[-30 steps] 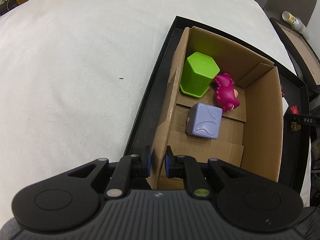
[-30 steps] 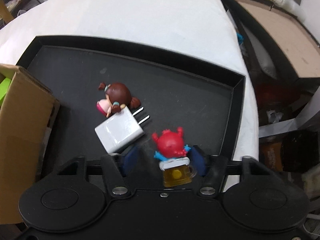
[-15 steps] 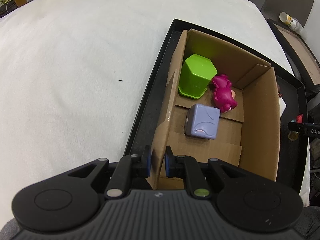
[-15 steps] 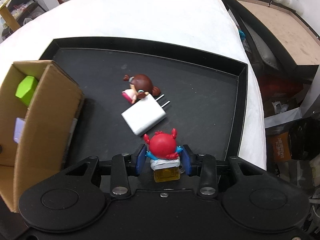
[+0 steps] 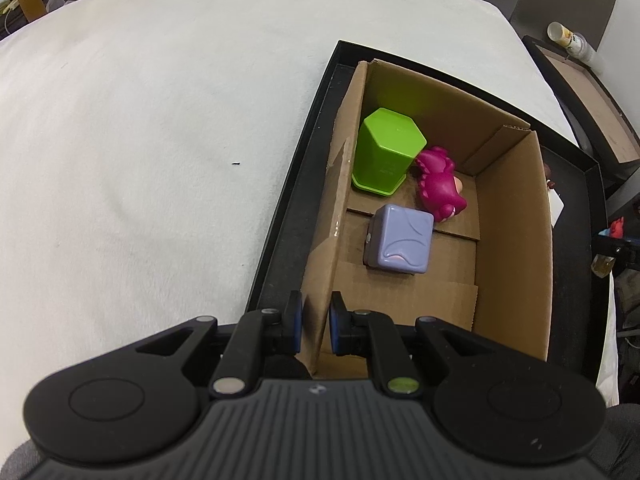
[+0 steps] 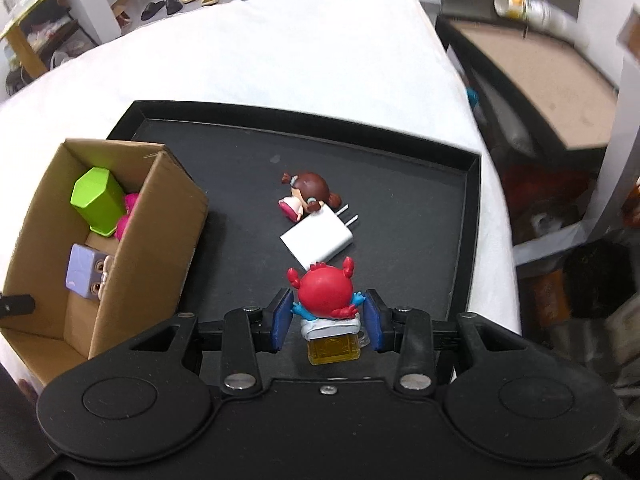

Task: Organize rigid objects
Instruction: 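Carry the red figure with the right tool into the box and release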

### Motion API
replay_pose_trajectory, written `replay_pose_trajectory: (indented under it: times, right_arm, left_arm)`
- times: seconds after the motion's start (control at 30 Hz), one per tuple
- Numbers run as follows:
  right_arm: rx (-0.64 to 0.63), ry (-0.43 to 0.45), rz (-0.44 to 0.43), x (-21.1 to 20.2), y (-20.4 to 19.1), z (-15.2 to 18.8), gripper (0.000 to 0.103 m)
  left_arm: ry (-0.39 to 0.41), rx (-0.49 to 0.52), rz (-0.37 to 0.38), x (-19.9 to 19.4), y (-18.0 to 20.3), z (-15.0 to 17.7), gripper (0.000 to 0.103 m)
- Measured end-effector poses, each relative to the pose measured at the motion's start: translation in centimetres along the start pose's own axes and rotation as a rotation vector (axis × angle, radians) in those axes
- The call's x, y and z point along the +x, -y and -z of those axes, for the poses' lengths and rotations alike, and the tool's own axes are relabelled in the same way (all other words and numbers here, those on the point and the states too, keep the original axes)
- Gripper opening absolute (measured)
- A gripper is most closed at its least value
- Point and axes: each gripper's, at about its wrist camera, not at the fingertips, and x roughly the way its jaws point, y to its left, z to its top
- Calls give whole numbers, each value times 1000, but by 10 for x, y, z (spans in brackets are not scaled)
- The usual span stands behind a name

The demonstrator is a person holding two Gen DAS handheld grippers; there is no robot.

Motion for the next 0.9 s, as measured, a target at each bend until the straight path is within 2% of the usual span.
replay_pose_trajectory:
  times: [0.27, 0.9]
  right_arm:
    - [7, 44, -31, -21, -17, -7, 38]
    - [-17, 85, -111, -45, -70, -25, 38]
  left_arm:
    - [9, 11, 7, -3, -2, 2, 12]
    - [4, -4, 37, 0, -8, 2, 12]
